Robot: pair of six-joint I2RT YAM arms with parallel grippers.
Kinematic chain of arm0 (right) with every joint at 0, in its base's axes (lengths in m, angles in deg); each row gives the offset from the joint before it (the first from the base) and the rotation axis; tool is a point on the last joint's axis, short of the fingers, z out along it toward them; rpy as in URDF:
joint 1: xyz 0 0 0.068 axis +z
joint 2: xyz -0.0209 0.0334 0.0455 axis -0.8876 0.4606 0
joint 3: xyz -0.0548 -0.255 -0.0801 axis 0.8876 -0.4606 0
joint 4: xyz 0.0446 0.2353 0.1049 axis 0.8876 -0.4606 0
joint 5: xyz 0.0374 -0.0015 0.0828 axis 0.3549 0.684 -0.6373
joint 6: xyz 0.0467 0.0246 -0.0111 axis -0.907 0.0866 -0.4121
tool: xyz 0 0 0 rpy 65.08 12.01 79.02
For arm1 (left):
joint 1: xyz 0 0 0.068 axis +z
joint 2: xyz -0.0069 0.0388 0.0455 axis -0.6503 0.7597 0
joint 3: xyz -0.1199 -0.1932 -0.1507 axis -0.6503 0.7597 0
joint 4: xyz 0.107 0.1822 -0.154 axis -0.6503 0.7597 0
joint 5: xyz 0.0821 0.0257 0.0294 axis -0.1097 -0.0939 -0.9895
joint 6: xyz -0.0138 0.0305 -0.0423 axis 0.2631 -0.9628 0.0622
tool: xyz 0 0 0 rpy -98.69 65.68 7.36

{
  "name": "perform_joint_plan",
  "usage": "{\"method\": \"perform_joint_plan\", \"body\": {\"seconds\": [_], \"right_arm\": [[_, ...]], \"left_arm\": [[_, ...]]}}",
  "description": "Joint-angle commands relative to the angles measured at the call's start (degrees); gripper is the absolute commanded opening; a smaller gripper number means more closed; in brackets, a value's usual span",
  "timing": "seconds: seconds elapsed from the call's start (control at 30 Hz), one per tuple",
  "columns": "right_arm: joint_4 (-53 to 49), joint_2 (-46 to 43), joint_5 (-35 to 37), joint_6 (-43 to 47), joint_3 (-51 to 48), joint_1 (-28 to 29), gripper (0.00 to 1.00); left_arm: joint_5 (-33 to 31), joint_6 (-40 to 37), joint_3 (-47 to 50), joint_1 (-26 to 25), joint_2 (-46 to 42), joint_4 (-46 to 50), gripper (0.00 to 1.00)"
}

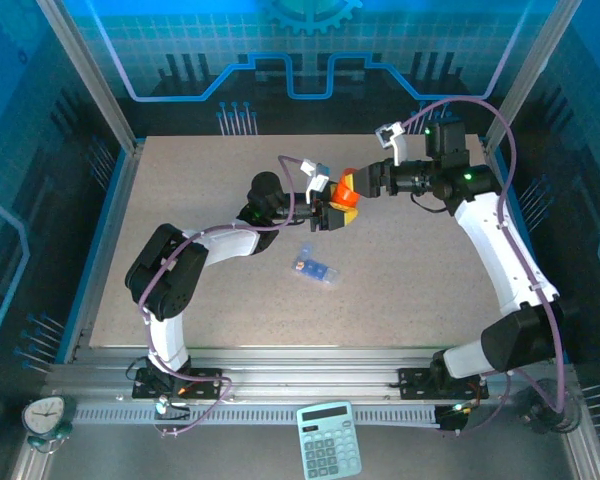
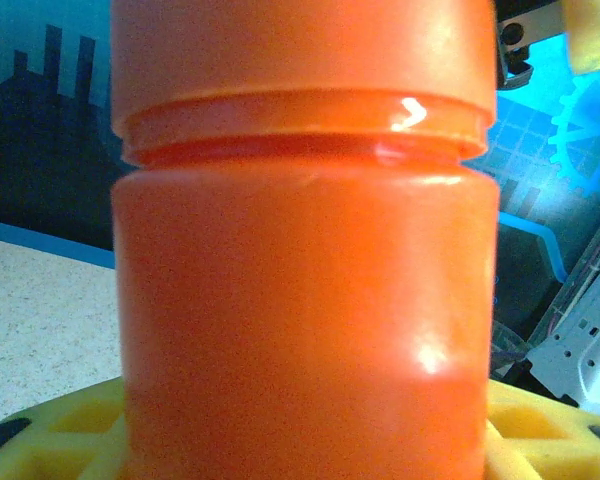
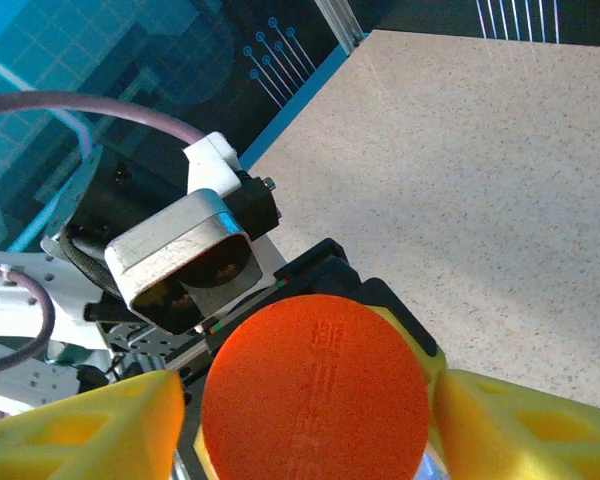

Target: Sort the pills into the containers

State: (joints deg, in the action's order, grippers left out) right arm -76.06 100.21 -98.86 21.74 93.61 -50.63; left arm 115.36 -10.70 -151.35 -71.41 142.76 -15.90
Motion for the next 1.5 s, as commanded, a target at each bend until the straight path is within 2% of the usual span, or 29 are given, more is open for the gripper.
{"method": "perform_joint_plan", "body": {"seconds": [0.0,0.13,0.3,0.43,0.6,0.83,1.03,1.27,1.37,1.47], "right_arm": [[-0.95,0.33,-0.83,0.43,1.25,0.27,0.60],[-0.96,-0.05,0.02,0.24,0.73,0.59,0.52],[0.36,-1.94,5.23,-1.65,-1.95,2.49,0.48],[0.86,-4.04,15.17,-3.96,-4.66,6.22,0.48],[3.25,-6.55,26.48,-11.25,-9.27,9.67,0.45],[3.14,-7.76,36.83,-18.48,-11.78,14.41,0.43],[5.35,-8.02,37.23,-22.07,-13.46,15.82,0.44],[5.03,-8.54,37.93,-22.11,-12.86,16.05,0.46],[3.88,-8.46,36.86,-21.09,-11.03,15.12,0.55],[2.44,-8.71,33.42,-19.39,-8.07,12.79,0.70]], "left_arm": [[0.55,-0.67,-2.09,-0.12,-1.30,-2.18,0.10],[0.55,-0.67,-2.16,-0.09,-1.24,-2.20,0.10],[0.54,-0.58,-2.34,-0.22,-0.88,-2.27,0.10],[0.48,-0.58,-2.45,-0.26,-0.80,-2.19,0.10],[0.46,-0.73,-2.40,-0.24,-0.75,-2.03,0.10],[0.37,-0.84,-2.49,-0.25,-0.65,-1.89,0.10],[0.31,-0.76,-2.79,-0.44,-0.63,-1.75,0.10],[0.37,-1.09,-2.86,-0.45,-0.71,-1.31,0.10],[0.37,-1.18,-2.84,-0.49,-0.62,-1.10,0.10],[0.41,-1.41,-2.79,-0.49,-0.71,-0.92,0.10]]}}
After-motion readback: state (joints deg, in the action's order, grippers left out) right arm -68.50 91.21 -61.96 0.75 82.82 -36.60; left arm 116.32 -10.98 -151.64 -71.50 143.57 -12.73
